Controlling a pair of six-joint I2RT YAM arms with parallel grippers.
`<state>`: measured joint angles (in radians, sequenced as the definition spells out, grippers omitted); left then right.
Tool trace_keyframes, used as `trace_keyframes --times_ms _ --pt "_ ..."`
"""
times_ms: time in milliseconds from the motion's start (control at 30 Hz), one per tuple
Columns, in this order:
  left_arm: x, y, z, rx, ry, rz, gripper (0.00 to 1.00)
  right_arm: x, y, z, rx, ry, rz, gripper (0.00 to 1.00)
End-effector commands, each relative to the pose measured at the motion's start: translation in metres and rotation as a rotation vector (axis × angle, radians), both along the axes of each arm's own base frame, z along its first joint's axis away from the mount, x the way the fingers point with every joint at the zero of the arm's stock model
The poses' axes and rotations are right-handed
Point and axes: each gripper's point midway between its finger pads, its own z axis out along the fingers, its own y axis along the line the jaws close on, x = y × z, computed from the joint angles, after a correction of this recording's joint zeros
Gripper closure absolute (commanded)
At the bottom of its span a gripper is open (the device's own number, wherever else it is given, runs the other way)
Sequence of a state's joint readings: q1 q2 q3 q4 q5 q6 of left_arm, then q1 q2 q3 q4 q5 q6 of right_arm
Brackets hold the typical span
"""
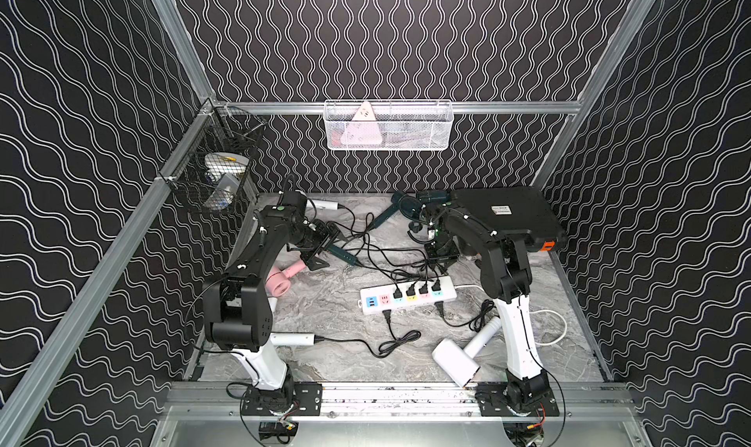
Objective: Charge the blow dryers
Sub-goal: Pick up the plug from the center of the board.
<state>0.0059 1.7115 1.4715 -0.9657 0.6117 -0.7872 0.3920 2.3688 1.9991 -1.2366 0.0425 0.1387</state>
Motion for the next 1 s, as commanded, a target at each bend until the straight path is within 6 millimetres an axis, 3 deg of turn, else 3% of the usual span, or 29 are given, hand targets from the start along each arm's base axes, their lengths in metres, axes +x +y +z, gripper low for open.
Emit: trace_keyframes --times_ms 0,100,433,633,733,867,967 --pt "-0.004 0.000 0.001 0.010 0.003 -0.011 0.02 0.008 0.003 -0.005 0.005 -0.024 -0.008 0.66" --pt "-0.005 0.000 0.002 0.014 0.000 -0.014 0.02 0.010 -0.001 0.001 -0.011 -0.040 -0.013 0.74" --pt "-0.006 0.001 0.010 0.024 -0.024 -0.016 0.01 0.028 -0.029 0.060 -0.089 -0.212 -0.086 1.00" --pt "-0.010 0.002 0.017 0.035 -0.043 -0.014 0.02 0.035 -0.043 0.091 -0.077 -0.289 -0.166 1.00" --pt "-0.013 0.002 0.021 0.045 -0.056 -0.017 0.02 0.043 -0.033 0.112 0.016 -0.317 -0.201 1.00" --pt "-0.019 0.004 0.032 0.057 -0.083 -0.006 0.02 0.054 0.007 0.150 0.248 -0.343 -0.245 1.00" --pt "-0.024 0.005 0.046 0.057 -0.130 0.020 0.02 0.050 0.045 0.170 0.435 -0.308 -0.284 1.00"
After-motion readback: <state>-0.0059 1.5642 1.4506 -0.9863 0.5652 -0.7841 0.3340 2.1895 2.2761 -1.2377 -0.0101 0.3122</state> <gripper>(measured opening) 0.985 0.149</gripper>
